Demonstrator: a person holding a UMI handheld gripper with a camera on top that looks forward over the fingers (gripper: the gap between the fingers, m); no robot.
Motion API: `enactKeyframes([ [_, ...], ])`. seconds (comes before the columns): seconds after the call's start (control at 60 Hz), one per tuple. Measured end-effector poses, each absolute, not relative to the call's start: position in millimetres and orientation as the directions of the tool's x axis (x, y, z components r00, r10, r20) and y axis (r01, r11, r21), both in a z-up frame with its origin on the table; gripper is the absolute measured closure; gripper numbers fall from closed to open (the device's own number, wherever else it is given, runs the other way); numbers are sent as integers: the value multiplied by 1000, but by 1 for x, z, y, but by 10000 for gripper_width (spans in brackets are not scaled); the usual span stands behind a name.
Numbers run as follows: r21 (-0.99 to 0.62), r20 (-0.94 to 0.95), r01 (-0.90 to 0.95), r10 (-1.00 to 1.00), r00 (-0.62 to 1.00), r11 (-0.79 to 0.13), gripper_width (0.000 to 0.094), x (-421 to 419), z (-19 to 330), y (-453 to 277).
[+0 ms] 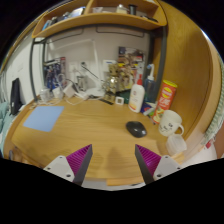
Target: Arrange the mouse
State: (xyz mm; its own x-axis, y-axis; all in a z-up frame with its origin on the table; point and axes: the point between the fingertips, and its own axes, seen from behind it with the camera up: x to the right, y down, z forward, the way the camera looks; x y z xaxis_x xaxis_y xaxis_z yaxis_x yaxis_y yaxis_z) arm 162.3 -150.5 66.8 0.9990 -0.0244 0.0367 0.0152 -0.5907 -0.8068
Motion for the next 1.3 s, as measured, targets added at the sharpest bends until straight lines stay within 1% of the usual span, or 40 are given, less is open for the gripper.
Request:
enactKeyframes([
  [0.133,-773,43,-5,-60,997,-635,88,219,40,-119],
  [0.383,-736,64,35,-19,998,-676,70,257,5,-52],
  [0.667,-704,26,27,12,1000,-710,77,273,-16,-5],
  [0.817,-692,18,3,-13,1000,-722,91,286,-19,10],
  [0.917,-675,-20,-56,-57,998,-736,95,289,-21,8],
  [1.0,-669,-36,-88,-85,996,-738,137,293,-22,5],
  [1.083,-677,-42,-106,-105,994,-729,204,295,-22,3],
  [1.117,-681,-42,-106,-106,994,-724,254,295,-22,4],
  [1.133,-683,-42,-106,-107,993,-722,244,295,-22,4],
  [1.183,-689,-37,-110,-117,992,-716,442,298,-22,4],
  [1.267,-696,-22,-85,-97,995,-713,464,296,-22,4],
  [1.3,-696,-19,-74,-84,996,-715,490,296,-22,3],
])
